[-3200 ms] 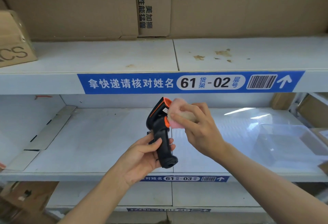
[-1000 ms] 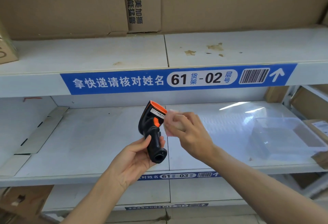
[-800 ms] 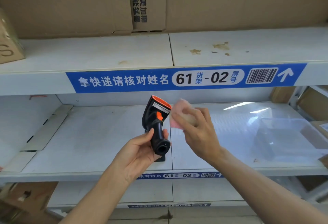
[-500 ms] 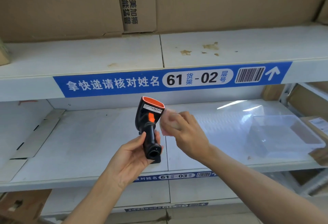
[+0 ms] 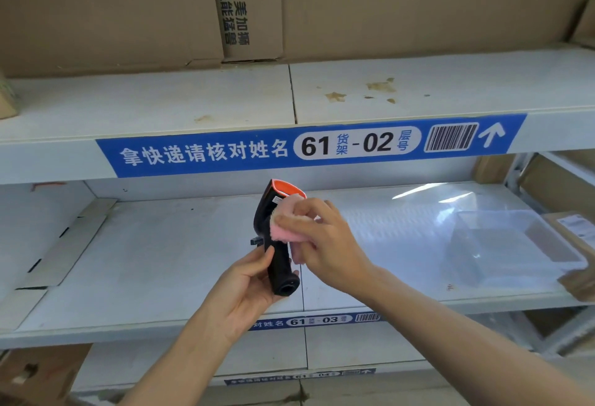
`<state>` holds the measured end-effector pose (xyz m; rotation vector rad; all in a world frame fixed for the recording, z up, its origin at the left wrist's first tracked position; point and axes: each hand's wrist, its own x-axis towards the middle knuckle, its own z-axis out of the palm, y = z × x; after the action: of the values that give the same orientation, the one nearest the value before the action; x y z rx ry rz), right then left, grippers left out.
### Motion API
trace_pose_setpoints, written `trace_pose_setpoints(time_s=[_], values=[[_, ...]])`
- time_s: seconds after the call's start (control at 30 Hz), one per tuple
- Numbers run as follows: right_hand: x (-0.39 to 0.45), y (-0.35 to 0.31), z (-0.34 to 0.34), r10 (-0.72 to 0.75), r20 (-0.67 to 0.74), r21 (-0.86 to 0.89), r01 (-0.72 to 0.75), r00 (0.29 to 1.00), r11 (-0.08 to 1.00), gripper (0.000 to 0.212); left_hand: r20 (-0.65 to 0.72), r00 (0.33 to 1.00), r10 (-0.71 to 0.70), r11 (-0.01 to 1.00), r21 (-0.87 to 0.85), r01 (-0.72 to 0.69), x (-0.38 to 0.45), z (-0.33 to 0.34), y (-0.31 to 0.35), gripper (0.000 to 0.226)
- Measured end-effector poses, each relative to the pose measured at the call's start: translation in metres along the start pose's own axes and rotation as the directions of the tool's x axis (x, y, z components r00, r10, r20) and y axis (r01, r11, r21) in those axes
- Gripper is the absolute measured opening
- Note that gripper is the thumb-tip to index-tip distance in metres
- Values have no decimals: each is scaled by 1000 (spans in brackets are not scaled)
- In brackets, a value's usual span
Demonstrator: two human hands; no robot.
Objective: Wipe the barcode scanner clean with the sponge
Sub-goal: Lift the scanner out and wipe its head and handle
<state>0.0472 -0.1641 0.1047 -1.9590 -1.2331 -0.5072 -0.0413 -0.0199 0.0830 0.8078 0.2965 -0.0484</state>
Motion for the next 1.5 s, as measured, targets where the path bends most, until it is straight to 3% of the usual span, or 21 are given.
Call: trace_pose_setpoints(time_s=[0.13, 0.2, 0.37, 0.47, 0.67, 0.83, 1.0, 1.23, 1.37, 1.5], values=[[0, 2, -17, -23, 322, 62, 3, 946, 998, 47, -35, 999, -4, 993, 116, 8, -5, -13, -3, 32], [2, 3, -25, -8, 377, 94, -30, 926, 995, 48, -57, 998, -23, 988, 149, 31, -6, -16, -4, 30], [6, -1, -22, 101, 71, 100, -108, 992, 989, 43, -43, 999, -28, 991, 127, 33, -3, -12, -3, 37], [-2, -10, -10, 70, 131, 114, -85, 989, 990, 46, 8, 1000, 16, 993, 113, -17, 2, -9, 1, 34], [-16, -12, -20, 5, 398, 164, -76, 917, 984, 54, 16, 999, 43, 985, 165, -45, 3, -19, 3, 34], [-16, -17, -21, -62, 334, 114, 24, 940, 993, 53, -10, 998, 63, 968, 244, -58, 8, -12, 2, 29], [-21, -19, -23, -90, 385, 102, 55, 918, 993, 53, -75, 992, 103, 951, 300, -76, 9, -11, 5, 24], [-45, -21, -33, -168, 416, 68, 154, 894, 986, 54, -43, 996, 78, 971, 228, -67, 8, -8, 5, 33], [-43, -27, -28, -164, 392, 54, 155, 905, 986, 53, -70, 995, 75, 958, 281, -53, 9, -5, 9, 41], [-47, -31, -28, -188, 426, 59, 180, 885, 982, 48, -67, 996, 62, 975, 218, -46, 10, -9, 14, 35]])
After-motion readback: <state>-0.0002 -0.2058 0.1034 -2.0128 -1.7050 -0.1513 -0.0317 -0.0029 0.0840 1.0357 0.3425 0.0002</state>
